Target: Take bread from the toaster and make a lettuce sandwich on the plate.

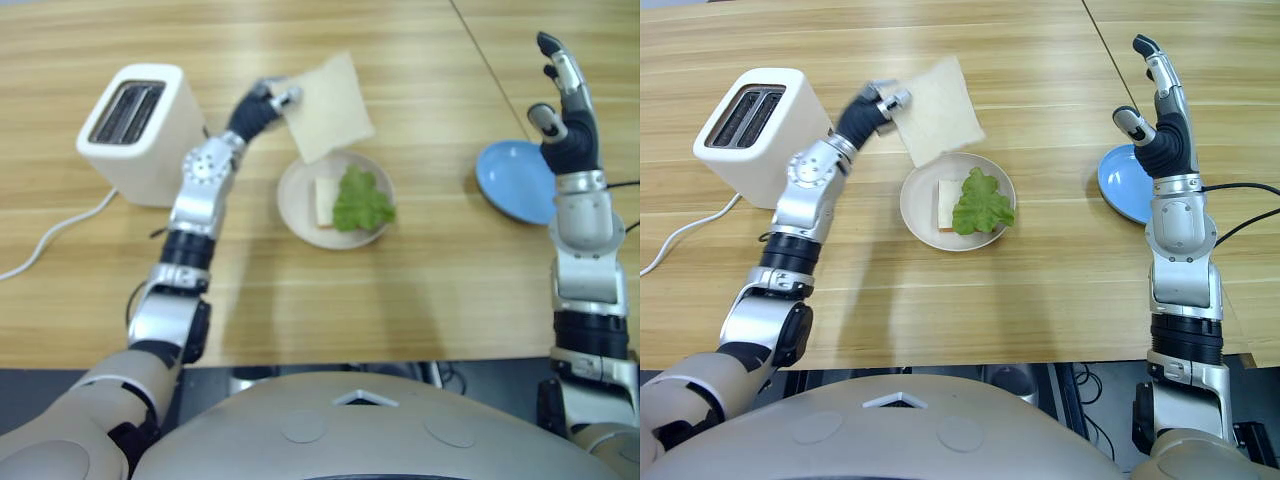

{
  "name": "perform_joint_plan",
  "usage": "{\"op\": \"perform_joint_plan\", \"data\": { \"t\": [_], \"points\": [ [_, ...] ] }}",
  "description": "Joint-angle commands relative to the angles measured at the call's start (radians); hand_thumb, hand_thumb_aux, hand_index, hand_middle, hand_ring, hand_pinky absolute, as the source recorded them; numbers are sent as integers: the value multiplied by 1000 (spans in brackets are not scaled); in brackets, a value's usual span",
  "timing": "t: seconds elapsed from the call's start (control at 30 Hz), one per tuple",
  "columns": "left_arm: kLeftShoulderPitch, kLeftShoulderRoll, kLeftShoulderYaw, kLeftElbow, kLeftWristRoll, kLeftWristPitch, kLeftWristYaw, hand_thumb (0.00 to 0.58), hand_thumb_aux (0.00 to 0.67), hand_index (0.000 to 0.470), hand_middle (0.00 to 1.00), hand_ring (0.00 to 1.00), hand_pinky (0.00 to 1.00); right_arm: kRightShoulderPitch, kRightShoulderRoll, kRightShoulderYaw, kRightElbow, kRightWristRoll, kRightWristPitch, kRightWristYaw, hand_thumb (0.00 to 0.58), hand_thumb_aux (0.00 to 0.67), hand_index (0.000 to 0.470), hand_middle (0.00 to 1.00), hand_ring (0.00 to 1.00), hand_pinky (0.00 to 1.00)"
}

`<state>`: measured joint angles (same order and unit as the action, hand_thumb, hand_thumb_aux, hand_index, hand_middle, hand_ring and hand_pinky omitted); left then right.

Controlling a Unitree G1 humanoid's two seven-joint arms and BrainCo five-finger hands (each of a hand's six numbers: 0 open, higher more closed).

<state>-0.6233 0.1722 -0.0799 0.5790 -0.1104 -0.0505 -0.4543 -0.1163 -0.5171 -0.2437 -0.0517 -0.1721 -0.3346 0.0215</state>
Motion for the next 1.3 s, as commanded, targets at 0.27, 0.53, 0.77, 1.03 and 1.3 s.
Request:
{"op": "perform_joint_plan", "data": {
  "t": [0.27,0.53,0.77,1.03,1.3],
  "points": [
    [-147,-26,-59,473,121,-113,-113,580,670,460,1000,1000,1000,14,24,90,26,-56,2,37,0,0,0,0,0,0],
    [-182,-61,-44,583,147,-144,-118,580,670,460,1000,1000,1000,26,22,168,53,-131,-33,50,0,0,0,0,0,0],
    [-213,-83,-7,603,134,-156,-116,580,670,460,1000,1000,1000,24,15,230,99,-209,-63,43,0,0,0,0,0,0],
    [-235,-98,26,637,125,-133,-102,580,670,460,1000,1000,1000,23,-6,307,139,-315,-97,35,0,0,0,0,0,0],
    [-239,-122,13,677,159,-100,-98,580,670,460,1000,1000,1000,5,-48,423,173,-497,-123,21,0,0,0,0,0,0]
  ]
}}
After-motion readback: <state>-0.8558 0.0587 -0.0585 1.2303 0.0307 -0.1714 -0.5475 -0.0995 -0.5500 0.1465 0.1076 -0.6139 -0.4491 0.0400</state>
